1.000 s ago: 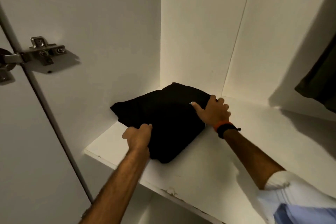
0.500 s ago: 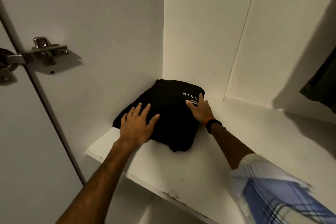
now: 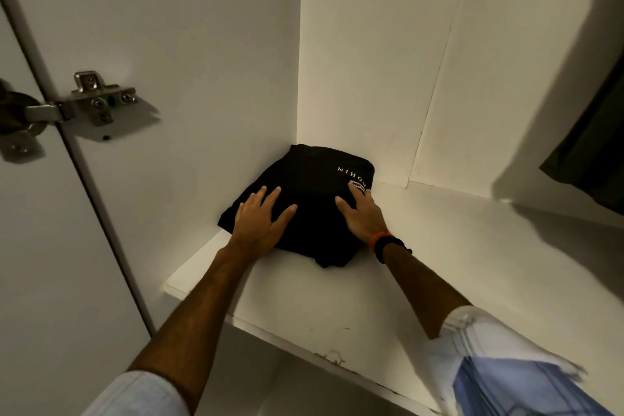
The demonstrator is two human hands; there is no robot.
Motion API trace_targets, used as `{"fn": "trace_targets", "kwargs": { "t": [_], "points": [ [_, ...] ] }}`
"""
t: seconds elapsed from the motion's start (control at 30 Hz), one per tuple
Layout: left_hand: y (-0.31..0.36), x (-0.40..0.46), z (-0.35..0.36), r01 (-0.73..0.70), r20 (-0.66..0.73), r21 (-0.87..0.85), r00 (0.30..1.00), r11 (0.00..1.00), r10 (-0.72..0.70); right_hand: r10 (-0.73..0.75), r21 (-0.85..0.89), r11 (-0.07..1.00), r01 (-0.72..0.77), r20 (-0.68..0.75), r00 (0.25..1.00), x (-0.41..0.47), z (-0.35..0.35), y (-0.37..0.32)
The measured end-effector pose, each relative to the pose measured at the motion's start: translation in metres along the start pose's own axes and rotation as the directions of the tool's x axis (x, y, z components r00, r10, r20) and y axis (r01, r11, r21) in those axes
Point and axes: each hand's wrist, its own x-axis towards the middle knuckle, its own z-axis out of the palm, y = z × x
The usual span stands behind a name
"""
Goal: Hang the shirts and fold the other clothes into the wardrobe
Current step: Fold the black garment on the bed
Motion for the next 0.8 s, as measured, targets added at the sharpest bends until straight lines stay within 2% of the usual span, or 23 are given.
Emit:
{"fn": "trace_targets", "kwargs": {
  "t": [0.2,0.4,0.57,0.8],
  "points": [
    [-0.006,-0.009,-0.003,-0.049,0.006,-0.058,0.999,0.997,0.050,0.014,0.046,0.999,-0.012,-0.059,0.998,-0.029,-0.004,-0.002],
    [-0.002,-0.030,-0.009,-0.028,-0.084,-0.112,0.996,0.993,0.019,0.044,0.175,0.984,-0.024,-0.109,0.993,-0.074,-0.011,0.001],
    [0.024,-0.082,-0.029,-0.038,-0.088,-0.110,0.996,0.993,0.028,0.030,0.176,0.984,0.001,-0.171,0.985,-0.131,-0.030,-0.004],
    [0.080,-0.191,-0.048,0.037,-0.018,-0.416,0.999,0.909,-0.049,0.043,0.284,0.959,0.018,-0.209,0.977,-0.228,-0.063,0.002]
  ]
}}
